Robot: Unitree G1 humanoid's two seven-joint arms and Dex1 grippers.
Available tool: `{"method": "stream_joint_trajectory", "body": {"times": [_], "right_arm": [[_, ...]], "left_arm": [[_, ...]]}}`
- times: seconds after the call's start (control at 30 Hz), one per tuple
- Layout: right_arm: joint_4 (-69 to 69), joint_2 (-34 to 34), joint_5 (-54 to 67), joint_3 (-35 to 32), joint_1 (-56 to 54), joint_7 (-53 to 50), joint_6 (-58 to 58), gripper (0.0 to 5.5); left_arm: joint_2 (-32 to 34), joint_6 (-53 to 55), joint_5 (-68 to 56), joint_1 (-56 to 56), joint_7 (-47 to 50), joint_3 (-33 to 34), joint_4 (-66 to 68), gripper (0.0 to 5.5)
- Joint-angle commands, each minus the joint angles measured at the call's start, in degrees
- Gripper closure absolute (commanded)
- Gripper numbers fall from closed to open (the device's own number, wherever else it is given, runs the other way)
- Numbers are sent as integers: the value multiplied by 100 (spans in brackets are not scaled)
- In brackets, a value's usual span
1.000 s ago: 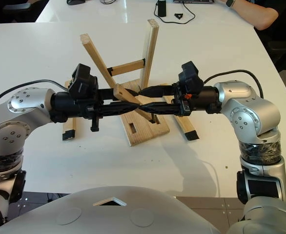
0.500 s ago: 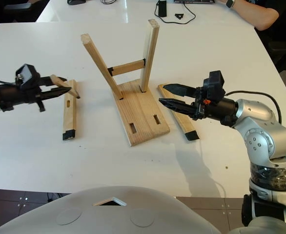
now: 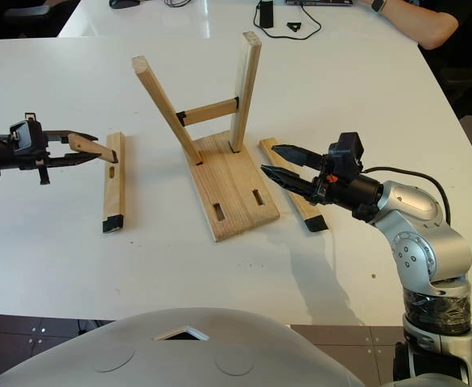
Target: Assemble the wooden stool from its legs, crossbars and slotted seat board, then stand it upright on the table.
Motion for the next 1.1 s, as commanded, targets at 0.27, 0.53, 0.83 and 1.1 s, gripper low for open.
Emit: {"method": "stream_joint_trajectory", "body": {"times": [0.27,0.53,0.83,1.1], "right_arm": [[193,-208,-539,294,73,64,-243,320],[292,-276,-815,379,146,104,-423,320],[388,-311,-992,463,101,107,-538,320],[443,-357,-1167,578,82,132,-607,320]], "left_arm": [[-35,158,64,215,64,117,300,422],[215,927,-100,997,-255,69,-414,422],[609,1476,17,1614,-529,-319,-1066,422],[372,2096,-177,1461,-395,-507,-1397,422]]}}
